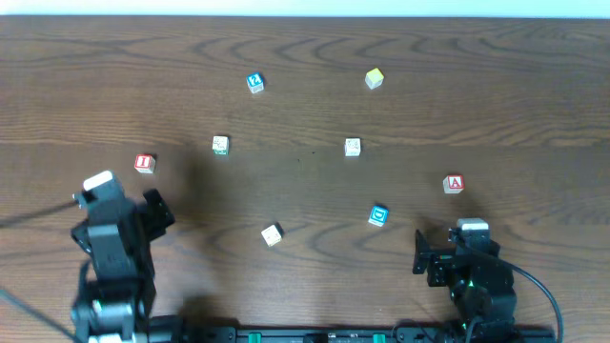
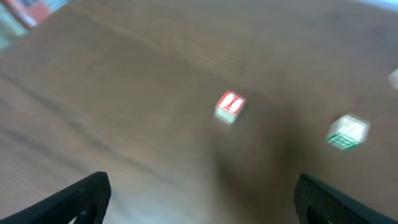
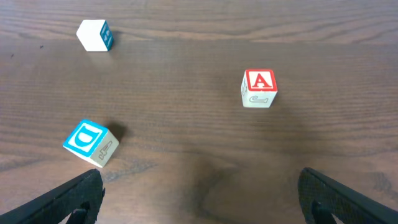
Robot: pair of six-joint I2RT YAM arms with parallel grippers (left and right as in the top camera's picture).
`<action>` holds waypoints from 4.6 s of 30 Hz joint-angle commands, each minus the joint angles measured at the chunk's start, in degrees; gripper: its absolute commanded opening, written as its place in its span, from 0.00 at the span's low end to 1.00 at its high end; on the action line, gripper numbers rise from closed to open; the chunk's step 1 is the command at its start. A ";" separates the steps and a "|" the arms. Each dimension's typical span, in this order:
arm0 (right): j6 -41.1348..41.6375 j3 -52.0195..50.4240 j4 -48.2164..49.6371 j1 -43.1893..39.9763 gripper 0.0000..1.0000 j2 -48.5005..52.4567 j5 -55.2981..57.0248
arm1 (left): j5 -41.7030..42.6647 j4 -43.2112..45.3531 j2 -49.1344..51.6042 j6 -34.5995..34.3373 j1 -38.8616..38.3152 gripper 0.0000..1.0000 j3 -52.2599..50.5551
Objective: Spell out Ai2
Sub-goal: 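Move the left gripper to the red 'I' block and grasp it, then lift the red 'I' block and carry it toward the table center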
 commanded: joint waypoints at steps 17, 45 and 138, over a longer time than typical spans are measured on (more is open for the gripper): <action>-0.74 -0.28 -0.15 -0.52 0.99 -0.37 -0.24 | 15.74 -4.66 40.46 38.18 15.19 0.95 17.44; -0.74 -0.28 -0.15 -0.52 0.99 -0.37 -0.24 | 30.82 11.43 66.79 41.20 13.16 1.00 29.59; -0.74 -0.28 -0.15 -0.52 0.99 -0.37 -0.24 | 30.67 4.83 71.71 9.31 -24.70 0.05 46.88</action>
